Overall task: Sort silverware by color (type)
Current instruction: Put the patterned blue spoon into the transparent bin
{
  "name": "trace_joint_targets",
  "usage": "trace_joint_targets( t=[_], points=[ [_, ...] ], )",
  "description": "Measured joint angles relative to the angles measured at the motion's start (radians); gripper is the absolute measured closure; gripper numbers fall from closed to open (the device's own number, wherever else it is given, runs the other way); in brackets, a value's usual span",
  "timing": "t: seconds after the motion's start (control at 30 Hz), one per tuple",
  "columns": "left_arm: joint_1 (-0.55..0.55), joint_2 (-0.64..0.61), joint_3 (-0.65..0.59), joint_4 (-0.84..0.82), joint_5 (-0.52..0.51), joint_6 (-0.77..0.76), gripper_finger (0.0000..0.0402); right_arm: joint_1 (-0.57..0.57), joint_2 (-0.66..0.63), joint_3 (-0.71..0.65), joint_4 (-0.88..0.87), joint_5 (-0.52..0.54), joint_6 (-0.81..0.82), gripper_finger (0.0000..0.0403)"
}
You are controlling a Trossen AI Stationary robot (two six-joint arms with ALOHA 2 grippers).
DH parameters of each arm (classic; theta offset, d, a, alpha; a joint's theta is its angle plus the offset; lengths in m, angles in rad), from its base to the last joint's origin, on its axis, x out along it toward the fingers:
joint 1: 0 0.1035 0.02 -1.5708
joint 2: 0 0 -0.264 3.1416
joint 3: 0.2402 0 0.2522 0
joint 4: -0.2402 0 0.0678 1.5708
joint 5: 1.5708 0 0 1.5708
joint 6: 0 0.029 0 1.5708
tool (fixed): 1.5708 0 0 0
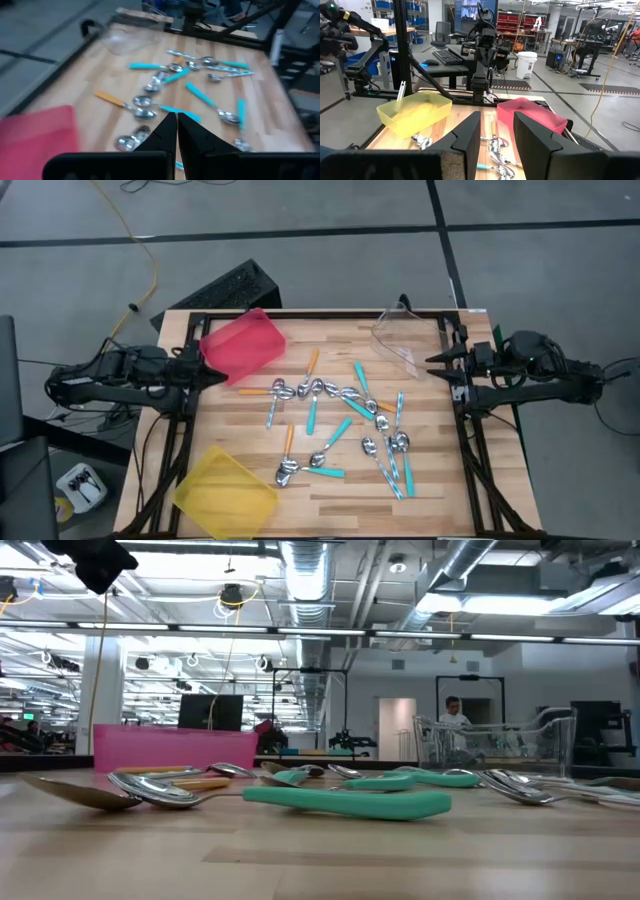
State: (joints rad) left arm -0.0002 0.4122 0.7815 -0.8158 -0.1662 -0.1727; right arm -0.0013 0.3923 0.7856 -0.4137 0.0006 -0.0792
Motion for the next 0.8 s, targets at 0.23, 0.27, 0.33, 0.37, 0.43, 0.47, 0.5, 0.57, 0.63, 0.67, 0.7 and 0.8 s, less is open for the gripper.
trace_joint_targets(
  t=[0.23,0.27,0.33,0.37,0.43,0.47,0.5,0.57,0.63,0.67,0.7,0.8],
  points=[
    [0.000,0.000,0.000,-0.008,-0.024,0.018,0.0401,0.000,0.000,0.000,0.000,0.000,0.000,0.0262],
    [0.000,0.000,0.000,-0.008,-0.022,0.018,0.0401,0.000,0.000,0.000,0.000,0.000,0.000,0.0262],
    [0.000,0.000,0.000,-0.009,-0.024,0.018,0.0401,0.000,0.000,0.000,0.000,0.000,0.000,0.0262],
    [0.000,0.000,0.000,-0.009,-0.024,0.018,0.0401,0.000,0.000,0.000,-0.001,0.000,0.000,0.0262],
    [0.000,0.000,0.000,-0.006,-0.030,0.019,0.0401,0.000,0.000,0.000,-0.002,0.000,0.000,0.0262],
    [0.000,0.000,0.000,0.001,-0.033,0.024,0.0401,0.000,0.000,0.000,-0.004,0.000,0.000,0.0262],
    [0.000,0.000,0.000,0.012,-0.042,0.029,0.0401,0.000,0.000,0.000,-0.007,0.000,0.000,0.0262],
    [0.000,0.004,0.000,0.022,-0.060,0.028,0.0401,0.000,0.000,0.000,-0.015,0.000,0.000,0.0262],
    [0.000,0.008,0.000,0.021,-0.061,0.005,0.0401,0.000,0.000,0.000,-0.025,0.000,0.000,0.0262],
    [0.000,0.009,0.000,0.021,-0.059,-0.012,0.0401,0.000,0.000,0.000,-0.026,0.001,0.000,0.0262],
    [0.000,0.008,0.000,0.018,-0.056,-0.025,0.0401,0.000,0.000,0.000,-0.026,0.001,0.000,0.0262],
    [0.000,0.007,0.000,0.017,-0.052,-0.048,0.0401,0.000,0.000,0.000,-0.024,0.001,0.000,0.0262]
  ],
)
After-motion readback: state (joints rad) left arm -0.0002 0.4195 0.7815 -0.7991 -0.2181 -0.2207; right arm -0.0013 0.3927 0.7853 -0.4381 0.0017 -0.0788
